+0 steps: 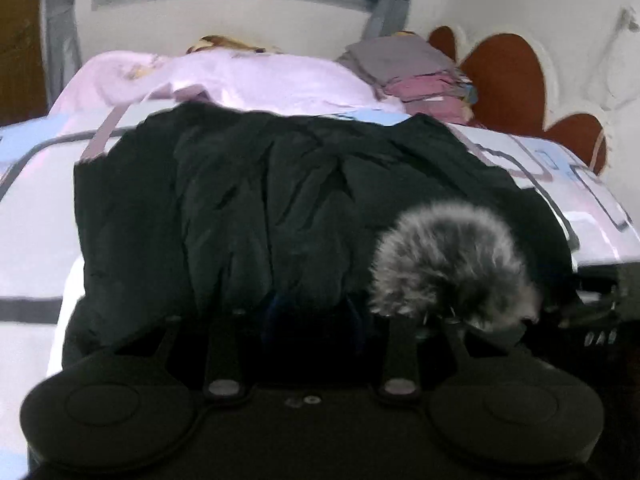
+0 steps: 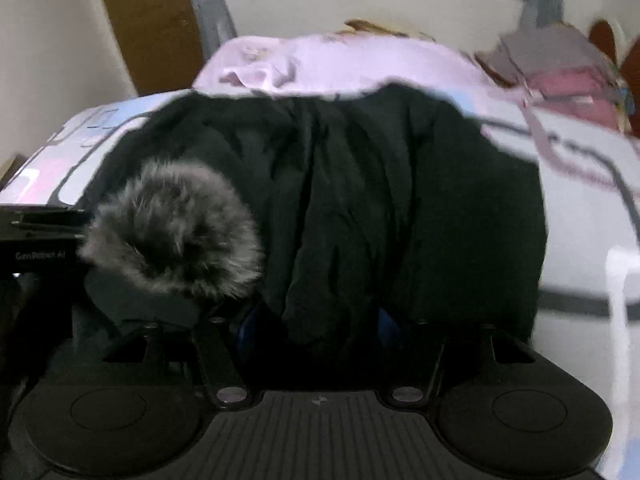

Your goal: Fold large clothes

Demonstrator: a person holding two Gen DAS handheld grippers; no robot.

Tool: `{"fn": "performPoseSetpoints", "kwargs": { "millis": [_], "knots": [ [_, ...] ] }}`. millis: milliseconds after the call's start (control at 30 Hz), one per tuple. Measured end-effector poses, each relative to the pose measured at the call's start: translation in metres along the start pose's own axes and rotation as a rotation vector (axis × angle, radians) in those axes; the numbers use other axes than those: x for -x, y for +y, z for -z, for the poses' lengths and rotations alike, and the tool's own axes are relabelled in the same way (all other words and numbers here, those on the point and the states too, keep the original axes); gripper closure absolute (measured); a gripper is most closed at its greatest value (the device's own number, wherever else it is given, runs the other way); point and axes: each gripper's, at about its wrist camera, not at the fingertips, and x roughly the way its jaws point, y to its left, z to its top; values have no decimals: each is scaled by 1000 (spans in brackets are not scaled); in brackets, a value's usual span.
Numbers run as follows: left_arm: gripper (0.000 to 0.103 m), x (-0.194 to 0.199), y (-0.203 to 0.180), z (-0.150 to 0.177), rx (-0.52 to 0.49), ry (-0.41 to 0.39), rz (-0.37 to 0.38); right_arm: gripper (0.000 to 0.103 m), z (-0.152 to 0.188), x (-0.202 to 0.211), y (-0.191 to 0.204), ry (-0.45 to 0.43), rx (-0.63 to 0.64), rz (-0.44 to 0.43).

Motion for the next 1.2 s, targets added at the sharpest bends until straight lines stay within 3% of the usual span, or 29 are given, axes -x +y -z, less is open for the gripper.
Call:
{"fn": "performPoseSetpoints", "kwargs": {
  "millis": [100,167,200,233,267,300,567,633,667,967,1067,1200],
  "knots": [
    [69,16,-15,-3,-51,5,-61,43,-1,13,4,-5,-43,24],
    [62,38,-19,3,-67,-19,-78,43,4,45,10,-61,-38,30],
    [54,51,-17,8,-69,-33,-84,43,10,62,9,-82,-39,23],
    [27,63,-15,14,-69,-47,-96,43,19,80,7,-96,-44,18],
    [8,77,-13,22,-77,-67,-114,43,28,96,8,-112,-54,15],
    [6,89,-12,30,-86,-80,-127,43,39,114,6,-125,-70,14],
    [13,156,0,90,-78,-63,-177,42,119,218,-6,-190,-172,61],
    [13,169,4,105,-69,-55,-194,14,135,235,-7,-235,-161,93],
    [13,175,6,114,-66,-51,-207,13,145,244,-6,-259,-143,101],
    [14,242,36,220,85,9,-259,14,229,279,-31,-204,-289,23],
    [16,258,34,249,141,25,-235,14,261,291,-34,-176,-301,4],
    [17,271,29,280,229,43,-221,25,297,296,-37,-125,-337,-29]
  ]
}}
